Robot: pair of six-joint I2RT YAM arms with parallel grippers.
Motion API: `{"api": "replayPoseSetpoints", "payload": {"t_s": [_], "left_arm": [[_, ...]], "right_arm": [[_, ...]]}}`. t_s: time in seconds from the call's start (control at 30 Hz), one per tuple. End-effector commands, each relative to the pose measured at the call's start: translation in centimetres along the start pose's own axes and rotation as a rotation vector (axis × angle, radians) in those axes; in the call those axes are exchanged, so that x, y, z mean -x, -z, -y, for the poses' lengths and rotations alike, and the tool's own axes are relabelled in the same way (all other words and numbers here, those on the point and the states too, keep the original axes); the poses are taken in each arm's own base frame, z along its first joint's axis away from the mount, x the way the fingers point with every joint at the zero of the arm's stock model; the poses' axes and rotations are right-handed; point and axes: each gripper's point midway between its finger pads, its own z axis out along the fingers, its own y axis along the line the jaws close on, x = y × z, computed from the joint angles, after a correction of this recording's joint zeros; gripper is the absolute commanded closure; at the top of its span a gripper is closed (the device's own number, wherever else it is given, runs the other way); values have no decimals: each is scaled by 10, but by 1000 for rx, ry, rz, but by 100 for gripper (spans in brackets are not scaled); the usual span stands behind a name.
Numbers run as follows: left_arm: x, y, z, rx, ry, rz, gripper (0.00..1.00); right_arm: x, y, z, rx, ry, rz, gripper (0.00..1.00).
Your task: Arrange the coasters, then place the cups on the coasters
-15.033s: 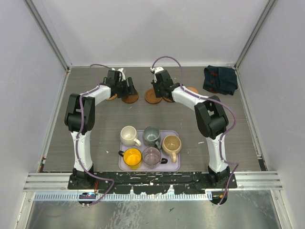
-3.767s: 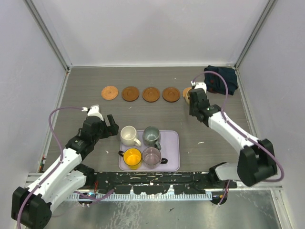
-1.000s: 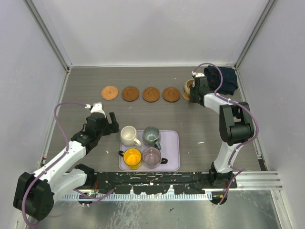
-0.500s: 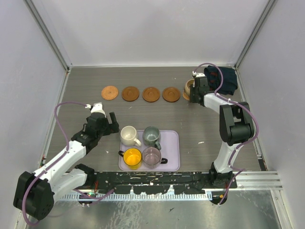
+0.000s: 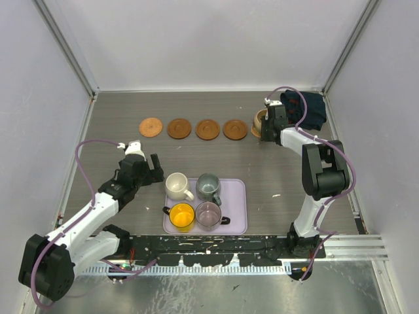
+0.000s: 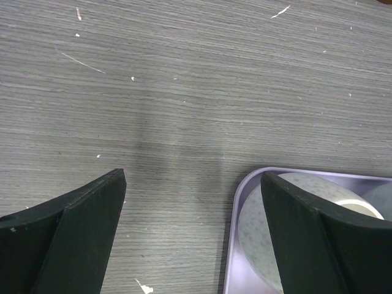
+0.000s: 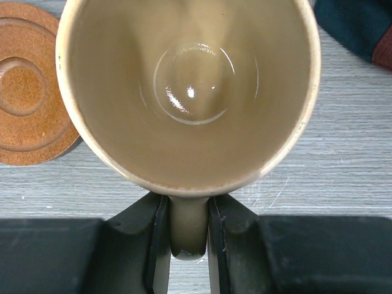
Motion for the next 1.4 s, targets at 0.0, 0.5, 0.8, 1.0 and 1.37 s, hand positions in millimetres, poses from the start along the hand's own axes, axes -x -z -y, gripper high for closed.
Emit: {"api": "replayPoseSetpoints", "payload": {"t_s": [0.0,0.5,0.8,1.0,1.37], "left_arm": [[26,0,12,-31,23,83,7],[24,0,10,-25,22,79,7],[23,0,11,-27,19,75,7],[24,0,11,-28,16,76,7],[24,1,12,-33,16,74,7]], "right_arm": [[58,26,-12,39,-7,152,89],[54,20,-12,11,2,132,52],[57,26,-12,1,-13,148,37],[53,37,-10,-14,-34,157,32],[41,58,-9,-23,-56,148,30]]}}
